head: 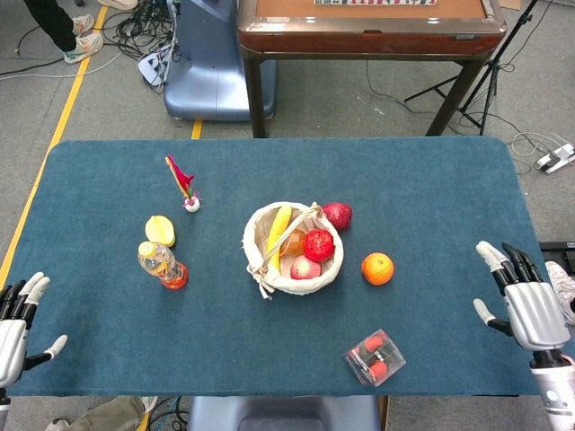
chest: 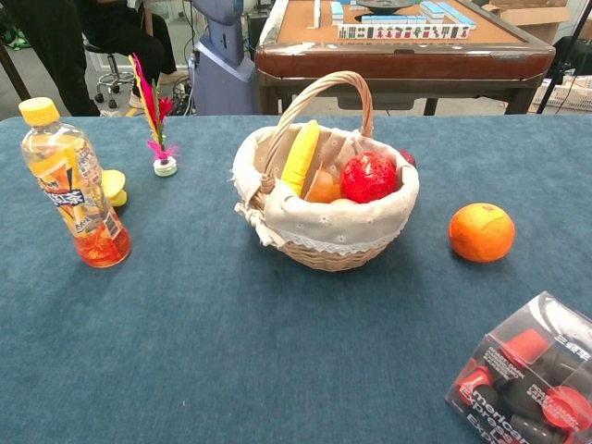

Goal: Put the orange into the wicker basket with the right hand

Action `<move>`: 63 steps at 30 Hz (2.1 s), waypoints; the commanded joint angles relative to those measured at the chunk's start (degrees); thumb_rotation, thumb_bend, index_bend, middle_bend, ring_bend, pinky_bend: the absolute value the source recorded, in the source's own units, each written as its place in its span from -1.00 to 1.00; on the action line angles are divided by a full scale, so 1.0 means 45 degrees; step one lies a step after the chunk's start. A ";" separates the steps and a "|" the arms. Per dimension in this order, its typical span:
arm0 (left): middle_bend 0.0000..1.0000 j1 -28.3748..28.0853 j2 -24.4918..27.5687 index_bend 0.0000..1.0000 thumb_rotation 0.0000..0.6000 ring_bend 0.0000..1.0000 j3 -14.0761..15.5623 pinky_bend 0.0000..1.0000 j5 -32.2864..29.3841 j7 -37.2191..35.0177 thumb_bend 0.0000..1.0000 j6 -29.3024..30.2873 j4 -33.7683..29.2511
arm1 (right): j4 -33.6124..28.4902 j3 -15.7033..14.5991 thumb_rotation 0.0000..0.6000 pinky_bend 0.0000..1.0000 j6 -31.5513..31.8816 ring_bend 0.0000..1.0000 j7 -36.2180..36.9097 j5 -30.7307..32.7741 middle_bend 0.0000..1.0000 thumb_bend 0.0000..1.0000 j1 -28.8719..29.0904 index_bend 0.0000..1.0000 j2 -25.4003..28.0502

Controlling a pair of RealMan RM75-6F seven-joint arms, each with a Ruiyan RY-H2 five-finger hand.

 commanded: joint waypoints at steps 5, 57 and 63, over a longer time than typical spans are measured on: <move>-1.00 0.0023 0.0005 -0.86 1.00 -1.00 0.0025 -1.00 -0.0013 0.0039 -0.56 0.0000 -0.0023 | -0.0229 0.0445 1.00 -0.68 -0.2172 -0.92 -0.1107 0.0725 -0.65 -0.43 0.1512 -0.81 -0.0463; -1.00 0.0241 -0.0025 -0.86 1.00 -1.00 0.0080 -1.00 -0.0218 -0.0252 -0.56 0.0037 0.0298 | 0.2893 0.0653 1.00 -0.42 -0.5713 -0.51 -0.4325 0.4462 -0.29 -0.41 0.5454 -0.19 -0.5294; -1.00 0.0203 -0.0087 -0.86 1.00 -1.00 0.0072 -1.00 -0.0164 -0.0316 -0.56 0.0007 0.0359 | 0.1025 0.0903 1.00 -0.38 -0.5222 -0.48 -0.3086 0.3919 -0.27 -0.41 0.5236 -0.19 -0.4039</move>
